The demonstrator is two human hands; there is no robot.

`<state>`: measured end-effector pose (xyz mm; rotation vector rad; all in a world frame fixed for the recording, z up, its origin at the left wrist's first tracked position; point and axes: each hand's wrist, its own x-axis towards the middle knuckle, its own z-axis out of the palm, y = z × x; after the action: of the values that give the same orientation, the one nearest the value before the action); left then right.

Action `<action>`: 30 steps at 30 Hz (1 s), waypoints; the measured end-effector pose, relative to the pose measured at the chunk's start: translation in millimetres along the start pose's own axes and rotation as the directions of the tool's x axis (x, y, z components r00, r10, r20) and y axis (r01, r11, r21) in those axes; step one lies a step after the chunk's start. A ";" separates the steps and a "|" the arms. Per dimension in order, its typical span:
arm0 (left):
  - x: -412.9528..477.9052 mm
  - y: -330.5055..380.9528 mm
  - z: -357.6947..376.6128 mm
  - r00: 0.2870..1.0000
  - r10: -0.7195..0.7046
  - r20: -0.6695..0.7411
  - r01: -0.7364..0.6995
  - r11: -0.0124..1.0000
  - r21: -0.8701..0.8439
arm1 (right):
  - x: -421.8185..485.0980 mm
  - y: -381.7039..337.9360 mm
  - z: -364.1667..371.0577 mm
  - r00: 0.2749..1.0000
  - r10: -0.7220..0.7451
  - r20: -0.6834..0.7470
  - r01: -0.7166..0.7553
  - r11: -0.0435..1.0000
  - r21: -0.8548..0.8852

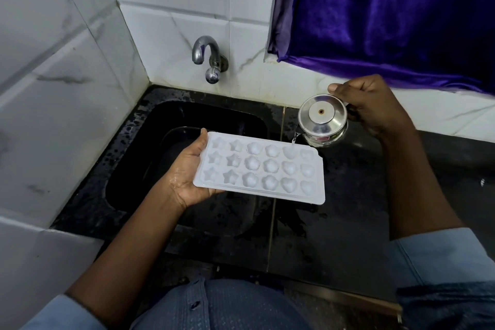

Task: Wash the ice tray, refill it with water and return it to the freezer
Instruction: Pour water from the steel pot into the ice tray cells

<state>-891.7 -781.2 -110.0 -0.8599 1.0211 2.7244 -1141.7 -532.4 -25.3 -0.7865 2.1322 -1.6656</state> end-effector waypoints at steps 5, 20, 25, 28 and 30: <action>0.8 1.8 -2.6 1.000 -0.007 -0.002 0.007 1.000 0.010 | 0.7 -2.2 1.1 1.000 0.020 -0.008 -0.021 0.999 -0.031; 2.7 0.9 3.0 1.000 -0.009 -0.008 0.009 0.999 0.035 | 9.6 -15.1 22.9 0.999 -0.010 0.037 0.011 1.000 -0.027; 2.7 2.1 2.1 1.000 -0.014 -0.007 0.014 0.999 0.033 | 13.6 -17.3 27.6 0.999 -0.012 0.038 0.013 0.999 -0.039; 2.8 2.5 1.2 1.000 -0.014 -0.004 0.014 0.999 0.028 | 15.9 -18.2 27.5 0.999 -0.020 0.038 0.022 0.999 -0.043; 3.0 2.5 0.7 1.000 -0.014 -0.006 0.014 1.000 0.027 | 17.6 -18.5 27.5 0.999 -0.025 0.040 0.026 0.999 -0.038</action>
<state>-895.2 -782.9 -109.8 -0.8676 1.0467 2.6912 -1136.1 -567.6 -13.4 -0.8543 2.1417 -1.6119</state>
